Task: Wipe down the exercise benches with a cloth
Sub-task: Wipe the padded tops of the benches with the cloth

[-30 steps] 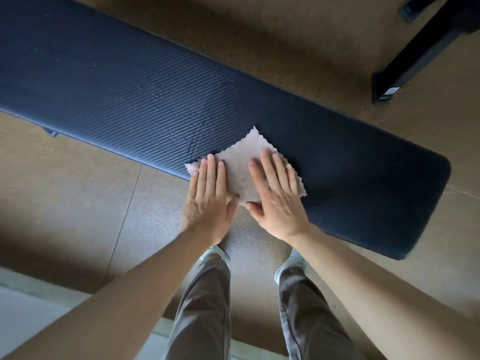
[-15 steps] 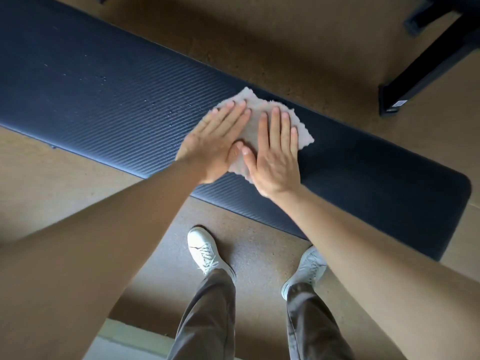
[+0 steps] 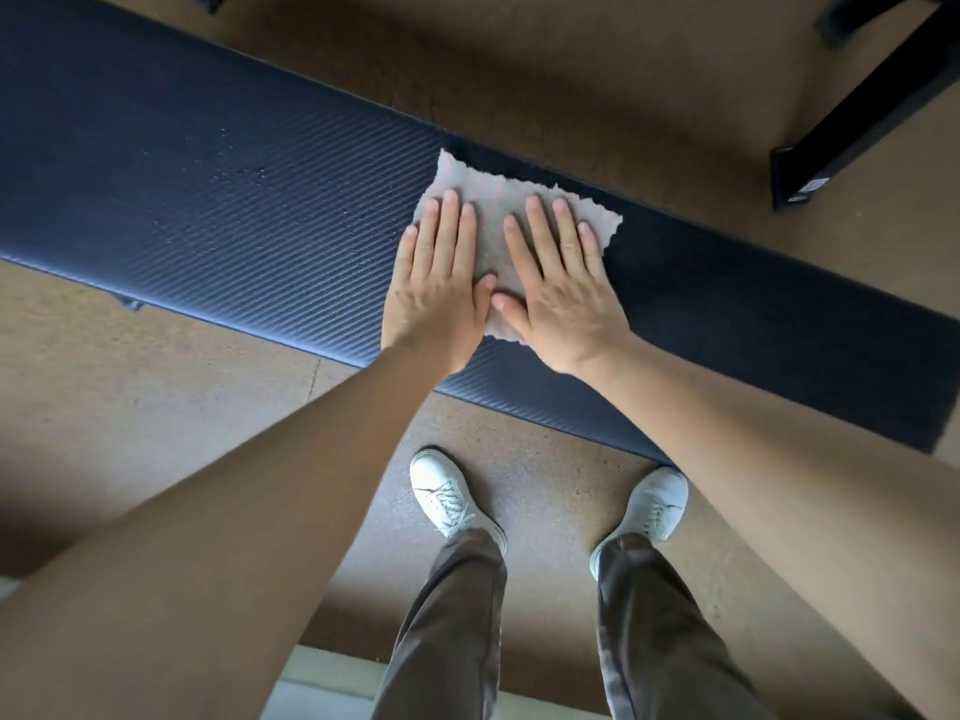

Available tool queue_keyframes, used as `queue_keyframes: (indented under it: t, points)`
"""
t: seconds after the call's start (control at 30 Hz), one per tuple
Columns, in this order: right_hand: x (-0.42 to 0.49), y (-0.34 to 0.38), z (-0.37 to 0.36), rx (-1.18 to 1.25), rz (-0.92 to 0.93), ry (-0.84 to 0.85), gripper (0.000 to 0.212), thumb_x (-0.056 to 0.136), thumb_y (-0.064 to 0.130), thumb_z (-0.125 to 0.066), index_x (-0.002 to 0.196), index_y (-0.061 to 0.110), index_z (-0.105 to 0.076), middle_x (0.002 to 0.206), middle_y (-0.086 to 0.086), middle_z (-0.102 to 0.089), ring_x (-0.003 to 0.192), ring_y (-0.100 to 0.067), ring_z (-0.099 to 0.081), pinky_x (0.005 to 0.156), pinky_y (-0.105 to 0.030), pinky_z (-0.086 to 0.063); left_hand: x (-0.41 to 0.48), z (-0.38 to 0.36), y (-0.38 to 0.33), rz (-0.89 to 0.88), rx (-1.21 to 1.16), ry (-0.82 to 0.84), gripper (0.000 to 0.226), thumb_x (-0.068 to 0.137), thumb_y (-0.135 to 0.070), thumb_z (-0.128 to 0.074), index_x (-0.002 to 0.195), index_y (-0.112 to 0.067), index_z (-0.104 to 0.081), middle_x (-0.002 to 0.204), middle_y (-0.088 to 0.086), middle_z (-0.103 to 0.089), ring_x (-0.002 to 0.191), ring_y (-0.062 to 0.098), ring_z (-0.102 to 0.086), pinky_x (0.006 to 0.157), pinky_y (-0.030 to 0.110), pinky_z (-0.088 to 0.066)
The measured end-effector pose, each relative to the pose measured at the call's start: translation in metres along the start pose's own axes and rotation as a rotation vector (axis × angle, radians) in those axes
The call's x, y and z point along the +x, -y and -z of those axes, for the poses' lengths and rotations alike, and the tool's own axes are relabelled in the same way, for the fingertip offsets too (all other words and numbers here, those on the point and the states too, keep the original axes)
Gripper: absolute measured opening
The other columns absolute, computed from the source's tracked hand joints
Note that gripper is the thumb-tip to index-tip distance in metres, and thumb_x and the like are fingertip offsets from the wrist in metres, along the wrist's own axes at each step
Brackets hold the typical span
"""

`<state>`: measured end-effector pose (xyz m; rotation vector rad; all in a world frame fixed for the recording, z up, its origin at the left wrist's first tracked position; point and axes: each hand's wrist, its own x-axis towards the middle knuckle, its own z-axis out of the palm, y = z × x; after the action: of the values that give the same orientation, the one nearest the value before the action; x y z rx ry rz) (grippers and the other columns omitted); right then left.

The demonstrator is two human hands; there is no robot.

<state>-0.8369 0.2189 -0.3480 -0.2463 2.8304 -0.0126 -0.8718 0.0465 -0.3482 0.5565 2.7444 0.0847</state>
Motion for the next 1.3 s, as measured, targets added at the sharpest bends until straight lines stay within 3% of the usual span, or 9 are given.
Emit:
queue_keyframes:
  t: [0.1, 0.33, 0.63, 0.9, 1.07, 1.3]
  points:
    - [-0.039, 0.029, -0.009, 0.016, -0.020, 0.045, 0.079, 0.104, 0.059, -0.025, 0.164, 0.010, -0.009, 0.171, -0.020, -0.003, 0.157, -0.042, -0.002, 0.126, -0.058, -0.011, -0.040, -0.010, 0.002, -0.010, 0.011, 0.065, 0.073, 0.108, -0.048, -0.010, 0.160, -0.005, 0.016, 0.170, 0.014, 0.018, 0.158, 0.029, 0.014, 0.130, 0.045, -0.001]
    - [-0.092, 0.079, -0.012, 0.080, -0.089, 0.088, 0.090, 0.094, 0.054, -0.058, 0.163, 0.010, -0.019, 0.170, -0.022, -0.010, 0.157, -0.044, -0.005, 0.124, -0.061, -0.013, -0.108, -0.009, 0.012, -0.031, -0.042, 0.243, 0.072, 0.107, -0.048, -0.010, 0.156, -0.013, 0.029, 0.165, 0.007, 0.033, 0.154, 0.024, 0.028, 0.127, 0.041, 0.011]
    - [0.018, 0.043, 0.012, 0.170, 0.037, -0.026, 0.072, 0.104, 0.053, -0.036, 0.161, 0.010, -0.027, 0.168, -0.023, -0.015, 0.157, -0.042, -0.010, 0.127, -0.055, -0.011, -0.012, 0.023, 0.044, 0.060, -0.004, 0.177, 0.073, 0.108, -0.050, -0.013, 0.160, -0.010, 0.019, 0.169, 0.011, 0.022, 0.157, 0.025, 0.017, 0.129, 0.040, 0.003]
    - [0.127, 0.033, 0.040, 0.162, 0.126, 0.001, 0.078, 0.103, 0.055, -0.023, 0.163, 0.007, -0.011, 0.170, -0.021, -0.007, 0.158, -0.038, -0.005, 0.128, -0.052, -0.008, 0.077, 0.057, 0.096, 0.049, 0.107, 0.137, 0.072, 0.107, -0.052, -0.005, 0.159, -0.006, 0.016, 0.170, 0.013, 0.018, 0.158, 0.026, 0.015, 0.130, 0.042, -0.002]
    - [0.121, 0.041, 0.038, 0.111, 0.142, -0.015, 0.075, 0.105, 0.051, -0.023, 0.163, 0.006, -0.011, 0.170, -0.021, -0.007, 0.157, -0.040, -0.007, 0.128, -0.054, -0.009, 0.061, 0.049, 0.091, 0.106, 0.043, 0.111, 0.070, 0.109, -0.045, -0.011, 0.159, -0.003, 0.012, 0.170, 0.016, 0.015, 0.158, 0.028, 0.013, 0.130, 0.044, -0.002]
    - [0.044, 0.099, 0.018, 0.115, 0.218, 0.040, 0.073, 0.105, 0.045, -0.031, 0.163, 0.005, -0.012, 0.170, -0.022, -0.004, 0.157, -0.041, -0.002, 0.127, -0.056, -0.007, -0.043, 0.014, 0.093, 0.183, -0.012, 0.122, 0.073, 0.109, -0.045, -0.020, 0.160, -0.001, 0.009, 0.170, 0.020, 0.010, 0.158, 0.031, 0.008, 0.130, 0.046, -0.006]
